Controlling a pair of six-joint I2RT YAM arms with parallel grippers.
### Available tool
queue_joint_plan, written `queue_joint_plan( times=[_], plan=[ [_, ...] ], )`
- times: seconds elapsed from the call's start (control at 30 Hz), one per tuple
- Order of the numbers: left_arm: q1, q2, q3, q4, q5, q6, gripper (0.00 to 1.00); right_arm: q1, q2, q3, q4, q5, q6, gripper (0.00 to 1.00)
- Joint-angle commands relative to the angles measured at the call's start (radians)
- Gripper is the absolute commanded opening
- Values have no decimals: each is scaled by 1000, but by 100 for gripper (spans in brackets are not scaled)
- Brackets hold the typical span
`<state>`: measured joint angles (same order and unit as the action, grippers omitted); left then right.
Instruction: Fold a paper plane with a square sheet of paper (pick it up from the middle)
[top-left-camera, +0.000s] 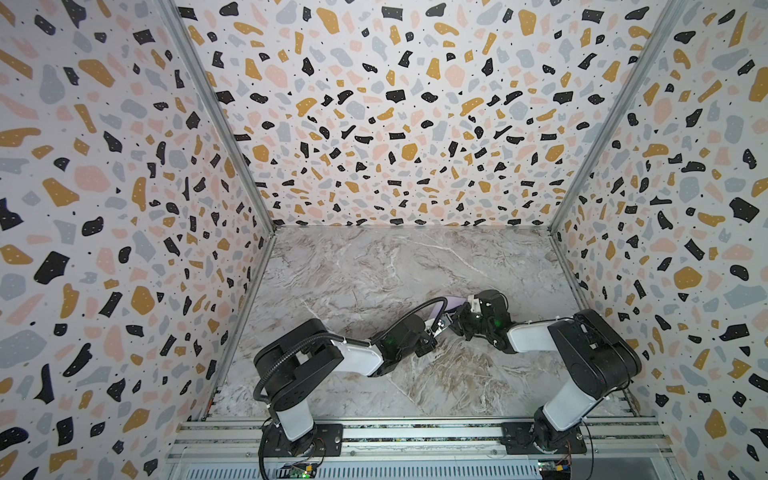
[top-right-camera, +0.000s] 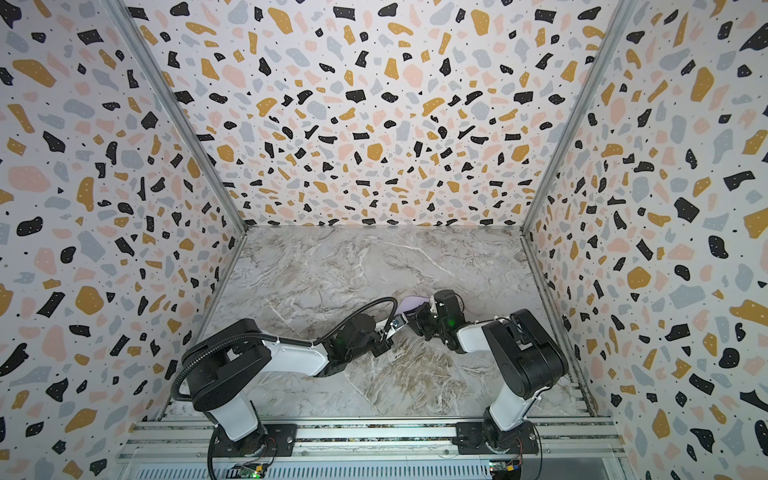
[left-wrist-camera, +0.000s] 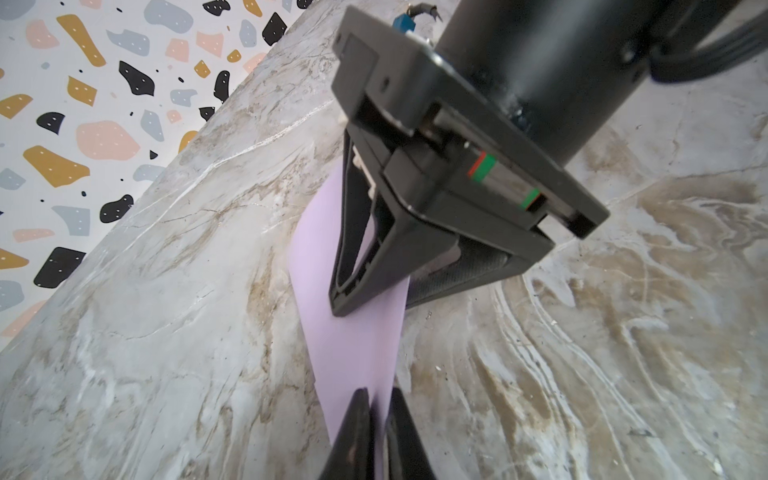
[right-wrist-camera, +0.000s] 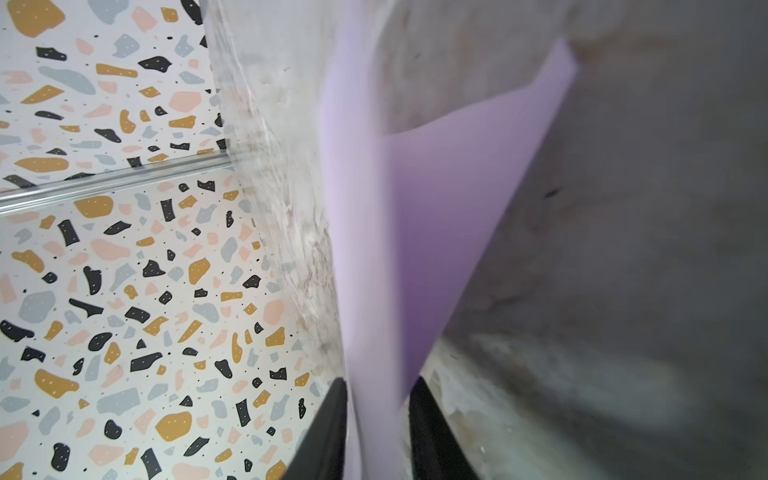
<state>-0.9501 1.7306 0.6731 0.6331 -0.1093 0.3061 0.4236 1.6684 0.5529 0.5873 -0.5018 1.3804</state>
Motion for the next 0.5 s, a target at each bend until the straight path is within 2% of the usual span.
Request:
queue_joint_plan(
  times=[0.0, 0.13, 0.3, 0.47],
  plan=[
    [-3, 8, -22, 51, 10, 9, 11, -17, -30, 17, -77, -26, -62, 30],
    [-3, 15, -32, 49, 23, 5, 11, -29, -32, 5, -82, -45, -76, 30],
    [-3, 27, -34, 42, 24, 5, 12, -32, -32, -3, -88, -65, -83, 23],
    [-3, 36, -32, 32, 16, 11, 13, -37, -42, -16, -92, -82, -83, 23]
  ],
)
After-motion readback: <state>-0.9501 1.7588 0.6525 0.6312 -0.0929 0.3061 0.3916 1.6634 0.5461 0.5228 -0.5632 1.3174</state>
